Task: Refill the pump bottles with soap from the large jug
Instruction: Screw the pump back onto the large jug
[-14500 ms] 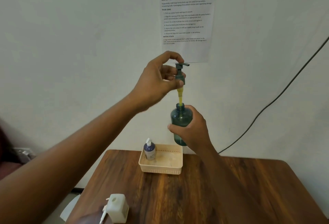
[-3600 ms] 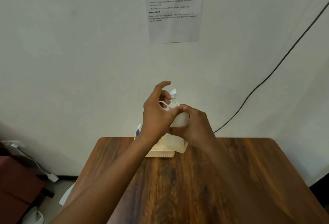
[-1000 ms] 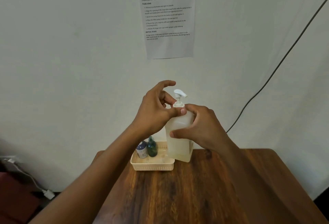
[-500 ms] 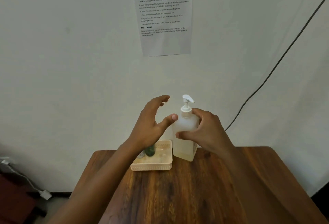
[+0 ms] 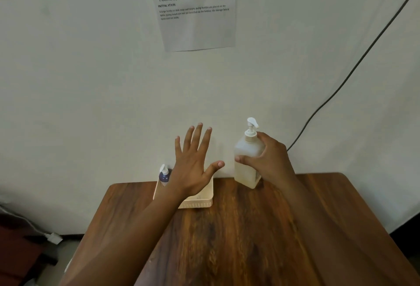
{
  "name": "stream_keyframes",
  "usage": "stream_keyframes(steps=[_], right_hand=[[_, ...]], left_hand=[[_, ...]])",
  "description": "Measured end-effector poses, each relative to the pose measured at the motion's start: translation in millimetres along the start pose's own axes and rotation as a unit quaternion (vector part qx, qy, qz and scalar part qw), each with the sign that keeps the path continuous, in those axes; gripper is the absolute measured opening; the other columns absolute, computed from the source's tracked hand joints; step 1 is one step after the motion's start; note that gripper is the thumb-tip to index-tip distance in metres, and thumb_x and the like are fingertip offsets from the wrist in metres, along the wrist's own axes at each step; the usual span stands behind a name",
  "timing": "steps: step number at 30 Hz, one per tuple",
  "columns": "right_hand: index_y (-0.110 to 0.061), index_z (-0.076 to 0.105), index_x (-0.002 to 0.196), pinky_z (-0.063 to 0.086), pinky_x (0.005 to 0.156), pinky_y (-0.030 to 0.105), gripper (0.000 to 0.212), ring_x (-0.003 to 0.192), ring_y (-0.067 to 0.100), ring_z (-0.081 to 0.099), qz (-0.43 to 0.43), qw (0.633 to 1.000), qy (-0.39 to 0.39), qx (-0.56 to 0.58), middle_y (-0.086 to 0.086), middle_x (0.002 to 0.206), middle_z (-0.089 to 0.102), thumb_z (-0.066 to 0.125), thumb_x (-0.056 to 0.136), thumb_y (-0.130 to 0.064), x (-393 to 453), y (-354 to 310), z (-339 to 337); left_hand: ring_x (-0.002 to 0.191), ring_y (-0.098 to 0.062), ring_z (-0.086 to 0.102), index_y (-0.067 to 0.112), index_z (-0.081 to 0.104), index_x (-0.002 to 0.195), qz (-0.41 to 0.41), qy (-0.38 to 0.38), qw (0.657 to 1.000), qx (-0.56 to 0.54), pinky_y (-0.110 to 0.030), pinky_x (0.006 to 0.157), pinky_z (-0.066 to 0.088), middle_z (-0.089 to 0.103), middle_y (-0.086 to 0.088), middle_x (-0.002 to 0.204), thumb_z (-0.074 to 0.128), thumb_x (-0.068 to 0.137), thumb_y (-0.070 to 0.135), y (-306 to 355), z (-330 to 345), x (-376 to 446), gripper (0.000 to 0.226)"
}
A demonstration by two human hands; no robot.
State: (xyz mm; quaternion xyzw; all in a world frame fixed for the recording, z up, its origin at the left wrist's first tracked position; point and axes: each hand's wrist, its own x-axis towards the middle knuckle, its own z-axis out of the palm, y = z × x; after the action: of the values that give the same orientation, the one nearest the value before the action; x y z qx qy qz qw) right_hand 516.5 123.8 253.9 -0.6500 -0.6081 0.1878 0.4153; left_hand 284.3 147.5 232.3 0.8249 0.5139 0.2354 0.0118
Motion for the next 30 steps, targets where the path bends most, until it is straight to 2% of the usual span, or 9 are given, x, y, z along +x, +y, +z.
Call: stream_keyframes(steps=[2, 5, 11, 15, 18, 20, 24, 28, 30], right_hand=[[-0.032, 0.058, 0.128, 0.055, 0.085, 0.034, 0.086, 0.101, 0.012, 0.062, 0.013, 1.000, 0.018, -0.001, -0.013, 0.118, 0.065, 0.087, 0.054, -0.063, 6, 14, 8], [-0.029, 0.059, 0.126, 0.052, 0.083, 0.030, 0.081, 0.101, 0.013, 0.063, 0.029, 0.999, 0.038, -0.009, -0.010, 0.117, 0.067, 0.089, 0.056, -0.058, 13, 35, 22], [-0.023, 0.054, 0.126, 0.050, 0.080, 0.031, 0.082, 0.105, 0.018, 0.061, 0.080, 0.994, 0.074, -0.030, -0.005, 0.122, 0.064, 0.090, 0.059, -0.054, 29, 79, 57], [-0.024, 0.049, 0.119, 0.036, 0.061, 0.018, 0.078, 0.092, 0.010, 0.053, 0.112, 0.989, 0.095, -0.025, -0.010, 0.110, 0.056, 0.090, 0.059, -0.053, 40, 101, 83], [-0.024, 0.046, 0.115, 0.033, 0.061, 0.011, 0.077, 0.090, 0.008, 0.052, 0.131, 0.986, 0.107, -0.008, -0.010, 0.106, 0.053, 0.091, 0.059, -0.050, 50, 120, 106], [-0.025, 0.044, 0.115, 0.041, 0.065, 0.014, 0.077, 0.092, 0.010, 0.055, 0.148, 0.983, 0.110, -0.004, -0.006, 0.110, 0.057, 0.091, 0.060, -0.049, 54, 133, 121], [-0.026, 0.043, 0.116, 0.059, 0.078, 0.034, 0.076, 0.099, 0.017, 0.062, 0.183, 0.976, 0.114, -0.011, -0.003, 0.115, 0.058, 0.090, 0.062, -0.049, 61, 158, 149], [-0.021, 0.044, 0.116, 0.059, 0.076, 0.036, 0.076, 0.098, 0.020, 0.063, 0.195, 0.972, 0.129, -0.034, 0.001, 0.115, 0.058, 0.091, 0.062, -0.046, 66, 180, 179], [-0.016, 0.047, 0.118, 0.059, 0.080, 0.040, 0.076, 0.101, 0.023, 0.062, 0.205, 0.969, 0.136, -0.028, 0.004, 0.117, 0.057, 0.092, 0.062, -0.042, 70, 189, 194]], left_hand=[[0.160, -0.020, -0.018, 0.030, 0.000, 0.167, -0.012, -0.010, 1.000, 0.010, -0.063, 0.125, -0.009, -0.015, 0.002, 0.175, 0.019, 0.092, 0.079, -5, 16, 2, 0.091], [0.161, -0.022, -0.018, 0.030, -0.001, 0.167, -0.025, -0.018, 0.999, 0.017, -0.064, 0.125, -0.009, -0.015, 0.001, 0.175, 0.018, 0.093, 0.079, -12, 37, 6, 0.090], [0.161, -0.022, -0.016, 0.032, -0.002, 0.166, -0.037, -0.033, 0.999, 0.012, -0.064, 0.126, -0.006, -0.014, 0.001, 0.175, 0.023, 0.096, 0.077, -30, 79, 13, 0.087], [0.161, -0.021, -0.014, 0.033, -0.001, 0.166, -0.043, -0.040, 0.998, 0.008, -0.063, 0.126, -0.008, -0.014, 0.003, 0.175, 0.016, 0.095, 0.082, -38, 105, 15, 0.088], [0.162, -0.021, -0.013, 0.034, -0.001, 0.166, -0.045, -0.044, 0.998, 0.001, -0.063, 0.126, -0.006, -0.013, 0.003, 0.175, 0.019, 0.095, 0.082, -44, 124, 15, 0.088], [0.162, -0.021, -0.012, 0.034, -0.002, 0.166, -0.047, -0.050, 0.998, -0.001, -0.064, 0.126, -0.004, -0.011, 0.002, 0.175, 0.022, 0.096, 0.081, -50, 134, 15, 0.087], [0.162, -0.023, -0.009, 0.034, -0.002, 0.166, -0.056, -0.059, 0.997, -0.012, -0.064, 0.127, -0.002, -0.008, 0.000, 0.176, 0.025, 0.097, 0.080, -62, 153, 17, 0.087], [0.162, -0.024, -0.009, 0.030, 0.002, 0.166, -0.066, -0.069, 0.995, -0.028, -0.063, 0.127, -0.001, -0.006, -0.002, 0.176, 0.025, 0.096, 0.080, -74, 173, 18, 0.089], [0.162, -0.025, -0.007, 0.029, 0.004, 0.166, -0.067, -0.071, 0.995, -0.029, -0.062, 0.127, -0.002, -0.005, -0.004, 0.176, 0.024, 0.096, 0.079, -77, 183, 18, 0.089]])
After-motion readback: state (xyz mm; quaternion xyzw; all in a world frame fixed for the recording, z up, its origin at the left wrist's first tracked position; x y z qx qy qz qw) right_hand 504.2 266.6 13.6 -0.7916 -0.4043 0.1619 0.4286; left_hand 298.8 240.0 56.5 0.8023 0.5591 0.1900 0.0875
